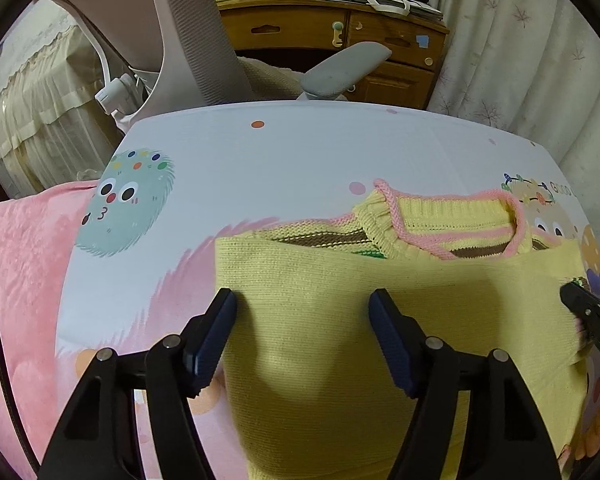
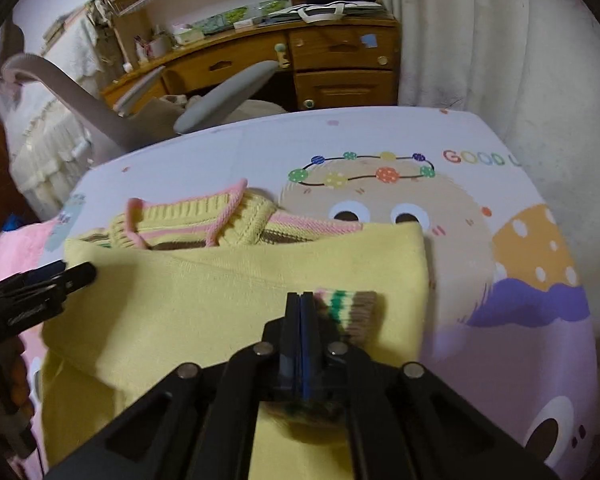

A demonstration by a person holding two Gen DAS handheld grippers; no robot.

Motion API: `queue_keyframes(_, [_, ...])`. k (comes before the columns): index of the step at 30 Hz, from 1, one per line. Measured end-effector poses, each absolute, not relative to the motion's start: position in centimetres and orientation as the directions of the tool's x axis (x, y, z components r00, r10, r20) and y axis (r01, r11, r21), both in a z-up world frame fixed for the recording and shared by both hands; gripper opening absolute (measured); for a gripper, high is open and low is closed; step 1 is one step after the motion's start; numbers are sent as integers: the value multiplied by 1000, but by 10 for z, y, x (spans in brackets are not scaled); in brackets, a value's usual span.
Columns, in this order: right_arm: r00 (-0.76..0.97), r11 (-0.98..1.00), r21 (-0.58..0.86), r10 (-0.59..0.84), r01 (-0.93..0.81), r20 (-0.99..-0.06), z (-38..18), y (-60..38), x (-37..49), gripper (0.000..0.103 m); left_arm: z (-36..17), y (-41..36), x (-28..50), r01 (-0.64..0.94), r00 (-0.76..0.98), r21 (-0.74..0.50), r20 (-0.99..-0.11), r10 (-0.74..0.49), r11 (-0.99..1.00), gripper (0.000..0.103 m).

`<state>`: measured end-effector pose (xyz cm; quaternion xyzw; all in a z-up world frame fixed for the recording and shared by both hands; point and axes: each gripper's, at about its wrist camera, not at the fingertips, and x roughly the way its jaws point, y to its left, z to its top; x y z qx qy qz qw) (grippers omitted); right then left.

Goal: Fold large clothes
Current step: 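Lay the striped cuff on the cardigan body and open the right gripper, then move the left gripper along the cardigan to its striped hem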

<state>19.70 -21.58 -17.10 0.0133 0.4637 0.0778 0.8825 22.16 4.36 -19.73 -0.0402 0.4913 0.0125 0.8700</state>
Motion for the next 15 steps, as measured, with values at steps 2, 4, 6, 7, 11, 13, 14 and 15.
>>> queue_keyframes(2, [560, 989, 72, 134, -130, -818, -169, -214, 195, 0, -196, 44, 222, -65, 518, -56, -856, -14, 996, 68])
queue_keyframes(4, [559, 990, 66, 124, -123, -820, -168, -212, 195, 0, -196, 44, 222, -72, 513, -59, -858, -14, 996, 68])
queue_keyframes(6, [555, 991, 78, 128, -112, -822, -167, -212, 195, 0, -194, 44, 222, -76, 505, -55, -863, -10, 996, 70])
queue_keyframes(7, [551, 991, 87, 132, -107, -824, -166, -213, 195, 0, -193, 43, 222, -76, 498, -48, -867, -3, 996, 70])
queue_keyframes(11, [544, 989, 119, 151, -93, -826, -158, -216, 191, 3, -189, 40, 217, -81, 478, -27, -878, 15, 996, 79])
queue_keyframes(13, [542, 987, 131, 162, -95, -825, -152, -217, 188, 3, -185, 39, 212, -90, 462, -26, -887, 19, 996, 83])
queue_keyframes(14, [540, 986, 137, 169, -99, -825, -150, -216, 187, 3, -184, 38, 211, -93, 455, -26, -890, 19, 995, 85])
queue_keyframes(15, [536, 984, 144, 178, -105, -825, -148, -216, 185, 3, -181, 38, 208, -95, 447, -29, -894, 16, 995, 86])
